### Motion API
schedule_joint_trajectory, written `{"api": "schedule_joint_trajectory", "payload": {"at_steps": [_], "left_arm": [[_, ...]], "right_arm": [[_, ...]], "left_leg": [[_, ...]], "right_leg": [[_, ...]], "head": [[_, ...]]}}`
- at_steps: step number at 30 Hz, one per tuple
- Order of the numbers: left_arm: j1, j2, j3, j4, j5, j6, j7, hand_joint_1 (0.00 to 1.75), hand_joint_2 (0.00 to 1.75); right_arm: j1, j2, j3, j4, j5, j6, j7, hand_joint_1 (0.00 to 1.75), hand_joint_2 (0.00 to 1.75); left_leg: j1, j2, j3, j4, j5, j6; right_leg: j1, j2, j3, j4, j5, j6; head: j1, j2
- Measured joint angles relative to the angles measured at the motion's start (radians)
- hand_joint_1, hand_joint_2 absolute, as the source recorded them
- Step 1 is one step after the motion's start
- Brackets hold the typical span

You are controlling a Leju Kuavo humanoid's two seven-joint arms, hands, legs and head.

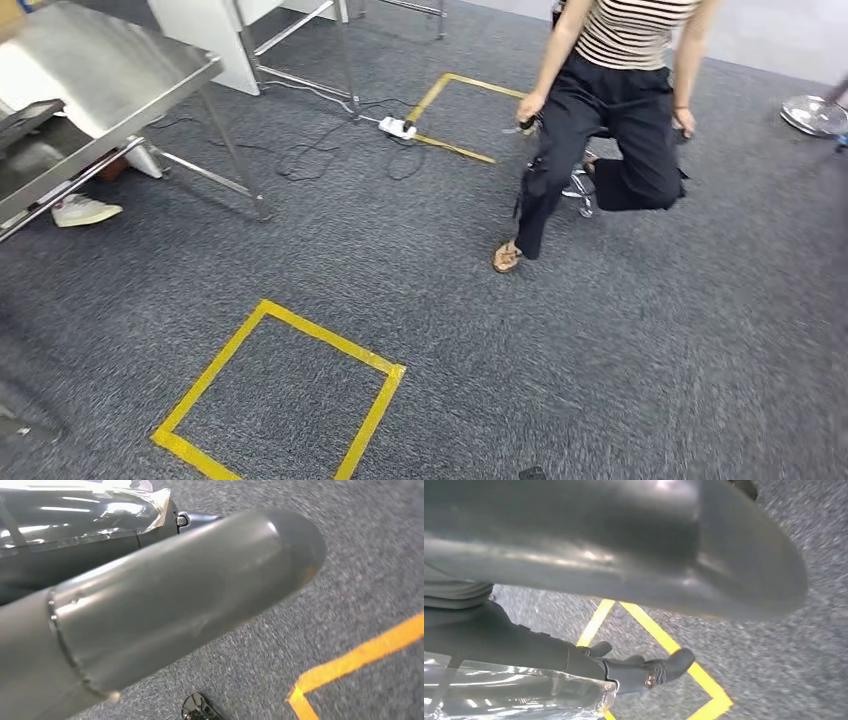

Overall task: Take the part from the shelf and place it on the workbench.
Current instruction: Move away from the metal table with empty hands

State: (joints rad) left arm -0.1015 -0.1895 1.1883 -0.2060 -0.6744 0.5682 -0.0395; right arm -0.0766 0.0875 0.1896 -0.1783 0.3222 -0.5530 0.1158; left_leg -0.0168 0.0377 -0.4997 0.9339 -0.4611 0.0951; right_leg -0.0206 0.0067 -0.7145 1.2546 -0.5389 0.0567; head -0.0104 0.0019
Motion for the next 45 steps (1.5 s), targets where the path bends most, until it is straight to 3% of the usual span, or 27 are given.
{"api": "schedule_joint_trajectory", "payload": {"at_steps": [2,3,4,6,8,10,12,14,15,17,19,21,23,25,27,29,30,31,33,35,36,38,39,41,43,44,45], "left_arm": [[-0.001,-0.002,0.000,0.000,0.000,-0.001,-0.002,0.00,0.00],[-0.002,-0.001,0.000,0.000,-0.001,-0.003,-0.005,0.00,0.00],[-0.002,0.000,0.000,0.000,-0.002,-0.004,-0.007,0.00,0.00],[-0.004,0.001,-0.001,0.000,-0.005,-0.006,-0.011,0.00,0.00],[-0.006,0.000,-0.004,0.000,-0.008,-0.006,-0.013,0.00,0.00],[-0.006,0.000,-0.007,0.000,-0.010,-0.008,-0.015,0.00,0.00],[-0.003,0.000,-0.010,0.000,-0.011,-0.010,-0.016,0.00,0.00],[-0.001,0.000,-0.012,0.000,-0.011,-0.012,-0.015,0.00,0.00],[0.000,0.000,-0.013,0.000,-0.011,-0.013,-0.015,0.00,0.00],[0.000,0.000,-0.014,0.000,-0.011,-0.014,-0.016,0.00,0.00],[-0.001,0.001,-0.014,0.000,-0.013,-0.015,-0.016,0.00,0.00],[-0.001,0.002,-0.015,0.000,-0.017,-0.019,-0.019,0.00,0.00],[-0.001,0.003,-0.016,0.000,-0.021,-0.023,-0.022,0.00,0.00],[-0.002,0.003,-0.018,0.000,-0.025,-0.025,-0.025,0.00,0.00],[0.000,0.004,-0.020,0.000,-0.028,-0.026,-0.026,0.00,0.00],[0.003,0.006,-0.022,0.000,-0.029,-0.027,-0.026,0.00,0.00],[0.004,0.006,-0.023,0.000,-0.029,-0.027,-0.026,0.00,0.00],[0.004,0.006,-0.023,0.000,-0.029,-0.027,-0.026,0.00,0.00],[0.003,0.006,-0.024,0.000,-0.029,-0.028,-0.026,0.00,0.00],[0.002,0.006,-0.025,0.000,-0.031,-0.031,-0.026,0.00,0.00],[0.001,0.006,-0.025,0.000,-0.032,-0.032,-0.026,0.00,0.00],[-0.001,0.006,-0.028,0.000,-0.035,-0.035,-0.026,0.00,0.00],[-0.003,0.006,-0.030,0.000,-0.037,-0.035,-0.026,0.00,0.00],[-0.003,0.008,-0.033,0.000,-0.039,-0.036,-0.027,0.00,0.00],[0.000,0.008,-0.036,0.000,-0.040,-0.037,-0.027,0.00,0.00],[0.002,0.008,-0.037,0.000,-0.040,-0.037,-0.027,0.00,0.00],[0.003,0.008,-0.038,0.000,-0.040,-0.037,-0.026,0.00,0.00]], "right_arm": [[0.002,-0.002,0.000,0.000,0.000,0.001,0.001,0.00,0.00],[0.002,-0.002,0.000,0.000,0.000,0.001,0.000,0.00,0.00],[0.000,-0.002,0.000,0.001,-0.001,0.001,0.000,0.00,0.00],[-0.001,-0.002,0.000,0.001,-0.002,0.002,-0.001,0.00,0.00],[0.001,-0.004,-0.001,0.001,-0.004,0.003,-0.002,0.00,0.00],[0.003,-0.005,-0.001,0.001,-0.006,0.004,-0.002,0.00,0.00],[0.003,-0.006,-0.002,0.001,-0.007,0.005,-0.003,0.00,0.00],[0.005,-0.005,-0.002,0.001,-0.008,0.005,-0.003,0.00,0.00],[0.007,-0.005,-0.003,0.001,-0.008,0.005,-0.003,0.00,0.00],[0.010,-0.005,-0.003,0.001,-0.008,0.006,-0.003,0.00,0.00],[0.009,-0.004,-0.004,0.001,-0.009,0.006,-0.003,0.00,0.00],[0.008,-0.003,-0.006,0.001,-0.013,0.006,-0.006,0.00,0.00],[0.013,-0.003,-0.008,0.002,-0.019,0.005,-0.009,0.00,0.00],[0.017,-0.003,-0.012,0.003,-0.023,0.004,-0.012,0.00,0.00],[0.016,-0.003,-0.015,0.003,-0.026,0.002,-0.013,0.00,0.00],[0.016,-0.004,-0.019,0.003,-0.026,0.002,-0.014,0.00,0.00],[0.018,-0.004,-0.020,0.004,-0.026,0.002,-0.014,0.00,0.00],[0.019,-0.004,-0.022,0.004,-0.026,0.001,-0.014,0.00,0.00],[0.021,-0.004,-0.024,0.004,-0.026,0.001,-0.014,0.00,0.00],[0.018,-0.005,-0.025,0.004,-0.027,0.001,-0.014,0.00,0.00],[0.018,-0.006,-0.026,0.004,-0.028,0.001,-0.014,0.00,0.00],[0.020,-0.006,-0.029,0.004,-0.031,0.001,-0.014,0.00,0.00],[0.022,-0.007,-0.031,0.004,-0.033,0.001,-0.013,0.00,0.00],[0.022,-0.007,-0.033,0.004,-0.035,0.002,-0.013,0.00,0.00],[0.020,-0.006,-0.033,0.004,-0.037,0.004,-0.012,0.00,0.00],[0.020,-0.005,-0.034,0.004,-0.037,0.006,-0.012,0.00,0.00],[0.021,-0.005,-0.034,0.005,-0.037,0.007,-0.012,0.00,0.00]], "left_leg": [[0.005,0.027,-0.001,0.010,-0.007,-0.013],[0.006,0.038,-0.003,0.017,-0.014,-0.023],[0.005,0.048,-0.004,0.026,-0.020,-0.032],[0.004,0.065,-0.005,0.035,-0.028,-0.049],[0.009,0.072,-0.004,0.040,-0.032,-0.060],[0.016,0.034,-0.020,0.082,-0.071,-0.073],[0.021,-0.016,-0.074,0.203,-0.149,-0.080],[0.022,-0.033,-0.128,0.324,-0.199,-0.079],[0.022,-0.035,-0.136,0.341,-0.196,-0.076],[0.021,-0.048,-0.088,0.250,-0.133,-0.065],[0.020,-0.094,-0.016,0.107,-0.071,-0.054],[0.017,-0.122,0.010,0.051,-0.056,-0.048],[0.014,-0.101,0.009,0.045,-0.048,-0.041],[0.015,-0.076,0.009,0.032,-0.032,-0.028],[0.014,-0.045,0.005,0.024,-0.023,-0.020],[0.009,-0.012,-0.003,0.024,-0.020,-0.017],[0.007,0.004,-0.006,0.025,-0.019,-0.016],[0.006,0.018,-0.007,0.025,-0.019,-0.016],[0.004,0.043,-0.005,0.025,-0.019,-0.019],[-0.001,0.063,-0.004,0.028,-0.022,-0.025],[-0.004,0.072,-0.004,0.029,-0.023,-0.029],[-0.005,0.086,-0.005,0.030,-0.024,-0.038],[-0.002,0.078,-0.007,0.036,-0.030,-0.043],[0.005,0.026,-0.033,0.098,-0.075,-0.057],[0.014,-0.025,-0.093,0.235,-0.146,-0.067],[0.018,-0.033,-0.122,0.297,-0.169,-0.071],[0.021,-0.036,-0.140,0.330,-0.172,-0.073]], "right_leg": [[-0.010,-0.023,0.073,-0.120,0.043,0.027],[-0.011,-0.045,0.116,-0.189,0.064,0.034],[-0.011,-0.060,0.146,-0.241,0.079,0.031],[-0.006,-0.067,0.160,-0.267,0.086,0.009],[-0.005,-0.047,0.154,-0.269,0.092,-0.012],[-0.008,-0.027,0.148,-0.271,0.100,-0.027],[-0.007,-0.006,0.139,-0.272,0.107,-0.037],[-0.002,0.015,0.130,-0.271,0.112,-0.043],[0.000,0.027,0.127,-0.271,0.114,-0.044],[0.003,0.052,0.125,-0.270,0.119,-0.043],[0.004,0.076,0.124,-0.270,0.125,-0.037],[0.003,0.094,0.118,-0.270,0.133,-0.026],[0.001,0.111,0.110,-0.274,0.142,-0.012],[0.004,0.085,0.088,-0.246,0.127,-0.009],[0.008,0.031,0.035,-0.140,0.071,-0.018],[0.007,0.008,-0.018,-0.008,0.014,-0.019],[0.007,0.003,-0.023,0.021,0.003,-0.015],[0.007,-0.001,-0.003,0.004,0.009,-0.009],[0.008,-0.029,0.095,-0.141,0.048,0.001],[0.014,-0.060,0.172,-0.266,0.077,-0.006],[0.016,-0.065,0.184,-0.287,0.081,-0.014],[0.016,-0.047,0.181,-0.292,0.086,-0.026],[0.013,-0.037,0.179,-0.294,0.089,-0.031],[0.006,-0.017,0.178,-0.299,0.096,-0.043],[0.006,0.003,0.175,-0.299,0.099,-0.048],[0.007,0.014,0.174,-0.299,0.100,-0.049],[0.007,0.027,0.174,-0.298,0.100,-0.049]], "head": [[0.000,0.000],[0.001,0.000],[0.000,0.000],[-0.003,0.000],[-0.005,0.000],[-0.008,0.000],[-0.011,0.000],[-0.011,0.000],[-0.011,0.000],[-0.010,0.000],[-0.010,0.000],[-0.010,0.000],[-0.011,0.000],[-0.008,0.000],[-0.002,0.000],[0.002,0.000],[0.002,0.000],[0.002,0.000],[0.003,0.000],[0.001,0.000],[0.001,0.000],[0.000,0.000],[0.000,0.000],[-0.004,0.000],[-0.008,0.000],[-0.008,0.000],[-0.008,0.000]]}}
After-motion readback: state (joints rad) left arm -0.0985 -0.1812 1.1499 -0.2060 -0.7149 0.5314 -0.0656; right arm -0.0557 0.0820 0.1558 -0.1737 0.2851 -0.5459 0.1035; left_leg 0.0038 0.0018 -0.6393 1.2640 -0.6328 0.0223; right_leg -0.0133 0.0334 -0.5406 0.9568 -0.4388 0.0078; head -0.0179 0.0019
